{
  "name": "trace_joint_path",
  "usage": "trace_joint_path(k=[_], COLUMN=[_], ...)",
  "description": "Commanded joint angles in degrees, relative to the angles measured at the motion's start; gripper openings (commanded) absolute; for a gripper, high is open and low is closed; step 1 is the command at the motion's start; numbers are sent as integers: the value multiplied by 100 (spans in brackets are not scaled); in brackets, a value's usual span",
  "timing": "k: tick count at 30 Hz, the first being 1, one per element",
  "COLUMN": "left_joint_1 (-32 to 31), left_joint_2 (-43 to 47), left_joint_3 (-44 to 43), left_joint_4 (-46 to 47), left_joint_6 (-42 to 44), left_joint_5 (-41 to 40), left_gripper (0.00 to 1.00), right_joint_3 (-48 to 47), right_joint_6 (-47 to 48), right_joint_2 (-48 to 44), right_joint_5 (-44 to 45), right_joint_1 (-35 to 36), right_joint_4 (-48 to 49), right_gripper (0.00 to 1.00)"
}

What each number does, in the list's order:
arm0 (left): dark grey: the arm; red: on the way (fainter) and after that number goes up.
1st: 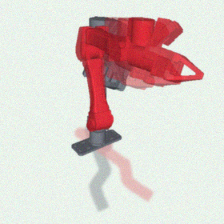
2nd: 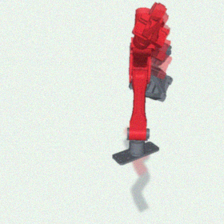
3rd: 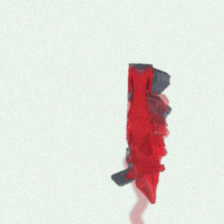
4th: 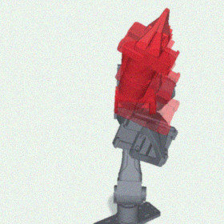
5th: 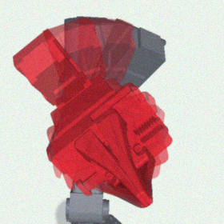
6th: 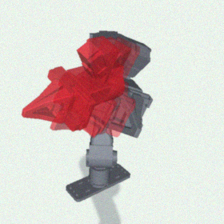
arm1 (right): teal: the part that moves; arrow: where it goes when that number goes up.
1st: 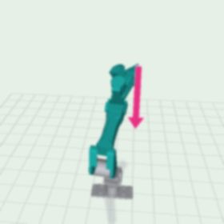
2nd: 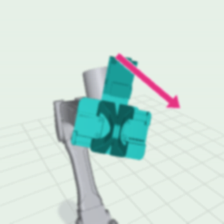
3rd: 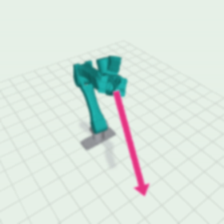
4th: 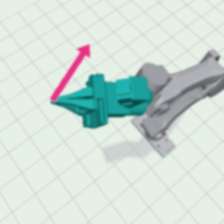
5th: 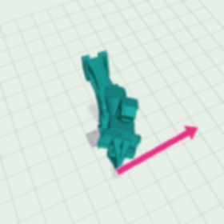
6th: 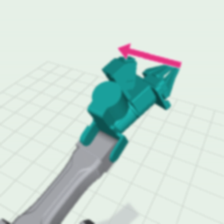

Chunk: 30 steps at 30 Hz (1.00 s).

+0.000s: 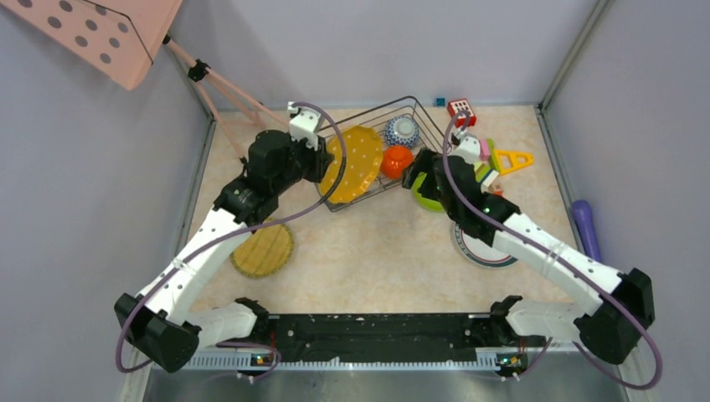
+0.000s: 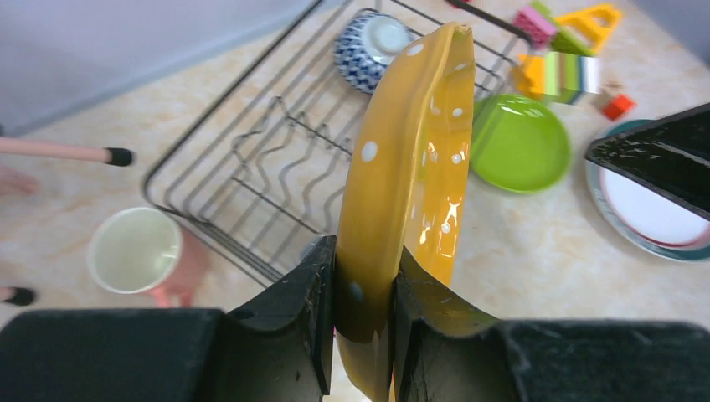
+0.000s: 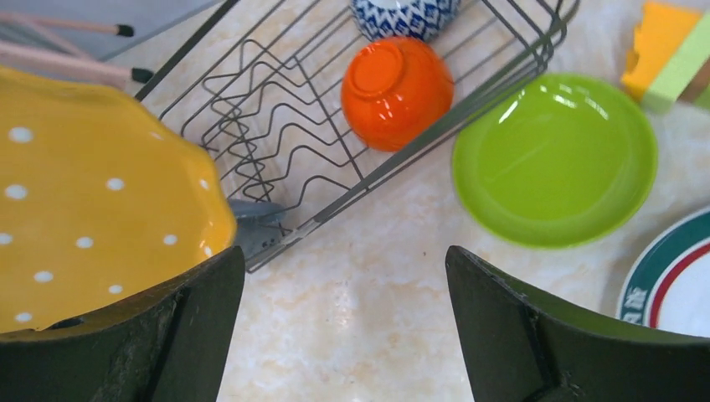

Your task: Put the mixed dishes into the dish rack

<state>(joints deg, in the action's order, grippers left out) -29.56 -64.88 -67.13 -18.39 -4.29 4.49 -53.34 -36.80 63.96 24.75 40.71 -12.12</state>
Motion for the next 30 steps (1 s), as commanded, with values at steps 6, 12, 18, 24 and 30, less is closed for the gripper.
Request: trace_joint_path(k=[6, 12, 18, 24, 30], left_joint_1=[50, 309, 559, 680, 680], left_joint_2=[-622, -1110, -1465, -1733, -1773], left_joint_3=[-830, -901, -967, -1226, -1169], left_joint_4=[2236, 2827, 3282, 3354, 3469], left_joint_6=[2056, 2642, 2837, 2734, 2829], left_joint_5=[-1501, -1406, -953, -536, -288], left_gripper=[0, 0, 0, 0, 0], right_joint_3=[-1955, -1880, -2143, -2220, -1869], right_joint_6=[-2795, -3201, -3247, -2981, -2860], right_joint_2=[2023, 2656, 3312, 3701, 3385], right_joint_5=[351, -392, -524, -900, -965], right_joint_1=[-110, -511, -730, -929, -958], right_joint_4=[-1947, -1296, -1306, -1000, -1029], right_gripper=[83, 76, 68, 40, 25])
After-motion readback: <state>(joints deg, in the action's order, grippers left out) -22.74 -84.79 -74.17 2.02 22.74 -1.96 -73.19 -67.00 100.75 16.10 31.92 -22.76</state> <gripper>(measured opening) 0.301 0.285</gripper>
